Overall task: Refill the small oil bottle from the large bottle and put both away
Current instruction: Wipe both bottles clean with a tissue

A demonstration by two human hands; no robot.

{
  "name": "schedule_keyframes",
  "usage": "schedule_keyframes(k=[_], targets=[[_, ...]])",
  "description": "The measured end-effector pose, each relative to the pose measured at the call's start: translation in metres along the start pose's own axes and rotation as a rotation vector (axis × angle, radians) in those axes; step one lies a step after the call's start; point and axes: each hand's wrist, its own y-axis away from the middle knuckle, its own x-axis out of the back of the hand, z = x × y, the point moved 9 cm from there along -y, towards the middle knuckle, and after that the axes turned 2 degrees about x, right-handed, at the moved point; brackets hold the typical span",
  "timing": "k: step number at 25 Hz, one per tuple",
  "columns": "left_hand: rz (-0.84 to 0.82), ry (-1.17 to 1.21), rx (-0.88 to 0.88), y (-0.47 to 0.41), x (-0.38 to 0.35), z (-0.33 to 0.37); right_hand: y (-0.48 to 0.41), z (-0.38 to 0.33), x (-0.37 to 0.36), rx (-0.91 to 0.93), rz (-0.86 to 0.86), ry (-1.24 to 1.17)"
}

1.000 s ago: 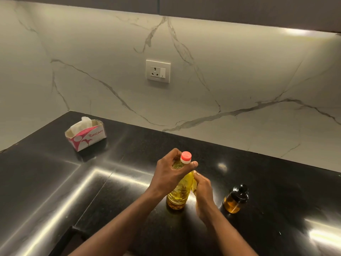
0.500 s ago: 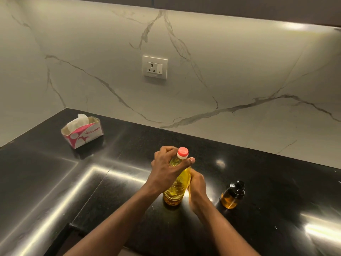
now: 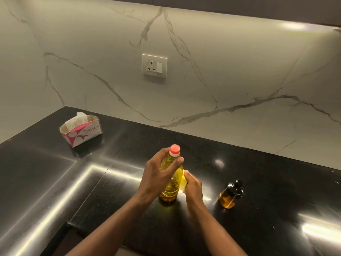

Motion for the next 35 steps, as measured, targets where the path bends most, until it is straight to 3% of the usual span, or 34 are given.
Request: schedule_keyframes(k=[3,6,11,15,18,20,22,26,30,35], targets=[[-0.034,-0.049,0.055,0.017,-0.008,-0.038,0.012,0.018,0.004,0.074,-0.017,0.087],[-0.037,-0.038,0.170,0.032,-0.019,-0.079,0.012,0.045,0.013,0.016,0.000,0.124],[0.094,-0.020,0.256,0.027,-0.020,-0.102,0.016,0.034,0.013,0.043,-0.068,0.088],[0.221,0.208,0.270,0.018,-0.011,-0.083,0.043,0.019,0.007,0.428,-0.135,0.643],[0.245,0.299,0.239,0.010,-0.011,-0.053,0.041,-0.006,0.000,0.443,-0.097,0.410],[0.226,0.303,0.204,0.007,-0.013,-0.034,0.019,-0.028,0.004,0.284,-0.049,0.207],[0.220,0.278,0.163,0.005,-0.013,-0.018,0.008,-0.049,0.007,0.128,-0.074,0.162],[0.284,0.228,0.099,-0.002,0.000,0.000,0.046,-0.048,0.002,0.362,-0.118,0.140],[0.352,0.194,0.104,-0.001,0.013,-0.002,0.077,-0.029,-0.014,0.505,-0.118,0.282],[0.308,0.204,0.059,0.002,0.006,0.009,0.020,-0.061,-0.001,0.117,-0.123,0.129]])
